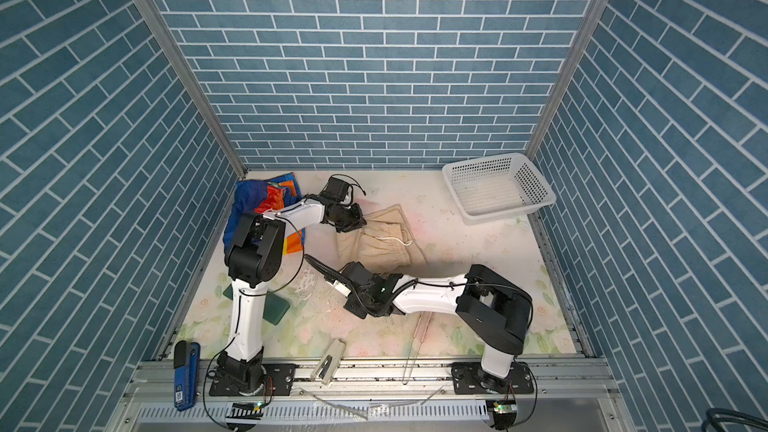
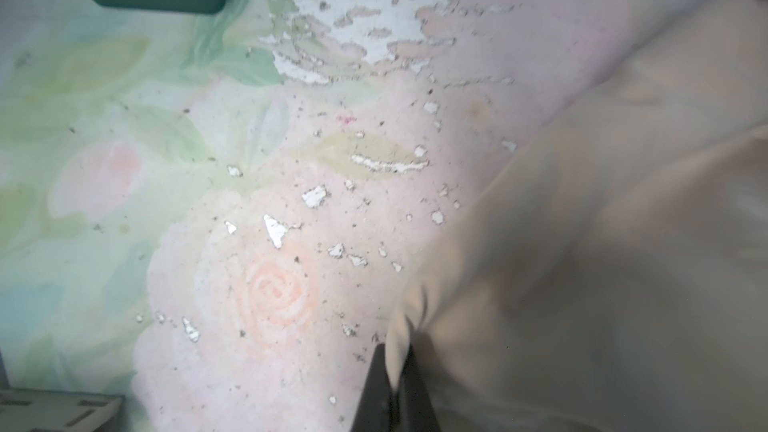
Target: Fold and stack the shorts
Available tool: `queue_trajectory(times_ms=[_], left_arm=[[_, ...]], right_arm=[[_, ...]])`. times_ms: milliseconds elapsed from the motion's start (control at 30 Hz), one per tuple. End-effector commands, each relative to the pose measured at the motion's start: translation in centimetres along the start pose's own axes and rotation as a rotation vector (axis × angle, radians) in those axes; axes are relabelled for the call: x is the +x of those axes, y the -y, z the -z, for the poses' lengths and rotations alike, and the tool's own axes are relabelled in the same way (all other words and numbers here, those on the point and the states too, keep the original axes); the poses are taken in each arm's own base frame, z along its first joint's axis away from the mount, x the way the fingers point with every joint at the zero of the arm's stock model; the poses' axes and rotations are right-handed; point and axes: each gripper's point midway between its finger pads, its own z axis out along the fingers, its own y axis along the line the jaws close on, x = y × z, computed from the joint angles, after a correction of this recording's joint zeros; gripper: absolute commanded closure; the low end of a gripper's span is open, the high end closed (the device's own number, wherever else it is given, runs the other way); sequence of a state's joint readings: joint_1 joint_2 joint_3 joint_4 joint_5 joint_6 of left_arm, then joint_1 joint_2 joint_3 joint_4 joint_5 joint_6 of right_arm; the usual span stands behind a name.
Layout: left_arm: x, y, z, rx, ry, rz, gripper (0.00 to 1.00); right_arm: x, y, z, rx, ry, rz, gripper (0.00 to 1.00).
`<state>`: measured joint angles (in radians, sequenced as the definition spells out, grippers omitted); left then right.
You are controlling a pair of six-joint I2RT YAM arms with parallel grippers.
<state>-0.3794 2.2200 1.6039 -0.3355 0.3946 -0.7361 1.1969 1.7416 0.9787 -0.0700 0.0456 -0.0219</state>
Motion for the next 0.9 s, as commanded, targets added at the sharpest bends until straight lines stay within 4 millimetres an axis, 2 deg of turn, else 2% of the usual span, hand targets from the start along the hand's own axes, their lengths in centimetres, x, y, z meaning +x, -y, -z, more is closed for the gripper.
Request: queue_trajectory(times_ms=[0,167,267,333,433,500,600,700,867], left_arm=[[1.3,-3.3,-1.5,-0.101,-0.041,0.014,0.78],[0.9,-1.3,0.8,-0.057,-0.021,-0.002,0.74],[0.4,1.1,3.1,0.018,-0.012,-0.006,0.59],[-0.2,3.1,5.3,0.084,0.005,-0.009,0.46],[-1.2,5.0,9.2,0.134,0.057,-0.022,0.36],[-1.8,5.5,11.9,0.153,0.104,-0.031,0.33],[-2.0,4.3,15.3,0.155,0.16,-0.016,0.31],[-0.9,1.1,17.2,0.105,0.191,0.016,0.31],[3.7,-4.5,17.1,-0.022,0.156,0.026,0.46]], right_arm=[[1.8,-3.6,-0.3,-0.148,-0.076,-0.009,0.95],[0.1,-3.0,1.3,-0.125,-0.017,-0.004,0.84],[-1.5,-2.4,3.4,-0.102,0.066,-0.012,0.71],[-2.6,-1.9,4.9,-0.089,0.116,-0.017,0.63],[-3.7,-1.2,6.7,-0.057,0.171,-0.026,0.54],[-4.1,-1.0,7.1,-0.043,0.202,-0.032,0.49],[-4.0,-0.6,6.5,-0.021,0.185,-0.036,0.46],[-3.4,-0.6,5.2,-0.017,0.147,-0.051,0.46],[-3.1,0.8,2.7,0.074,0.054,-0.078,0.46]])
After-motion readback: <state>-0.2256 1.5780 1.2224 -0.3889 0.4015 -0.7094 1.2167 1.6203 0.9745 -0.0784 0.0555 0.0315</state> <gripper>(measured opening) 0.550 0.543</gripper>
